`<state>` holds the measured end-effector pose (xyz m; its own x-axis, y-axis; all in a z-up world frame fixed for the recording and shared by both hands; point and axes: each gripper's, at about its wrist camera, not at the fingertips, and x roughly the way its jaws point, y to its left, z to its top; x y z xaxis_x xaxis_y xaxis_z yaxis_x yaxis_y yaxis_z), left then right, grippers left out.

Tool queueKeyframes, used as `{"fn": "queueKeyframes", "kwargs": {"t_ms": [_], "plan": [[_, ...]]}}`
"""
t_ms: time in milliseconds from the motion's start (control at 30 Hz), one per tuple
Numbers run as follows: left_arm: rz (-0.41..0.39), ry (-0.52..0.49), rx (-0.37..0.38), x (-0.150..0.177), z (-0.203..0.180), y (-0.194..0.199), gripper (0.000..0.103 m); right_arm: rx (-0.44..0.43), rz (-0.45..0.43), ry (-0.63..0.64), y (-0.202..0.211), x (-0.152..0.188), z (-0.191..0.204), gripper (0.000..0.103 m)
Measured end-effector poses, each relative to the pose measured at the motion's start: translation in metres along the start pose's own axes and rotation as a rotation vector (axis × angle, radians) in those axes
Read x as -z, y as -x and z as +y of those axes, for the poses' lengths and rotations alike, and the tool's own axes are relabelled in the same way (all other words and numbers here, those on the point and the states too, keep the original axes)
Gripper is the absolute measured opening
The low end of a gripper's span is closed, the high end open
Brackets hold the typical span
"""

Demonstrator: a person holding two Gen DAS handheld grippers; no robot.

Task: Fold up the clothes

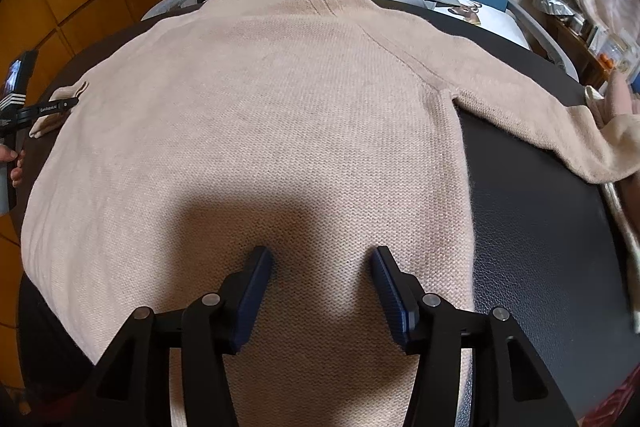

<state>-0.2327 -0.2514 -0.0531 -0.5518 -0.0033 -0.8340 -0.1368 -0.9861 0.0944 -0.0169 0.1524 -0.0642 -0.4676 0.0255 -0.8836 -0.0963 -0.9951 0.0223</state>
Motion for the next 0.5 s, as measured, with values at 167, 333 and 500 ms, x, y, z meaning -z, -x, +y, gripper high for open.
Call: {"fn": "queueKeyframes", "kwargs": {"t_ms": [167, 333, 500], "plan": [[-0.015, 0.040, -0.018, -0.007, 0.019, 0.012, 0.006, 0.002, 0.004, -0.003, -0.001, 0.000, 0.000, 0.055], [-0.070, 0.056, -0.097, -0.027, 0.064, 0.033, 0.006, 0.005, 0.010, -0.003, -0.002, 0.000, 0.001, 0.055], [-0.076, 0.102, -0.227, -0.039, 0.126, 0.045, 0.006, 0.005, 0.011, -0.007, -0.002, 0.000, 0.001, 0.055]]}}
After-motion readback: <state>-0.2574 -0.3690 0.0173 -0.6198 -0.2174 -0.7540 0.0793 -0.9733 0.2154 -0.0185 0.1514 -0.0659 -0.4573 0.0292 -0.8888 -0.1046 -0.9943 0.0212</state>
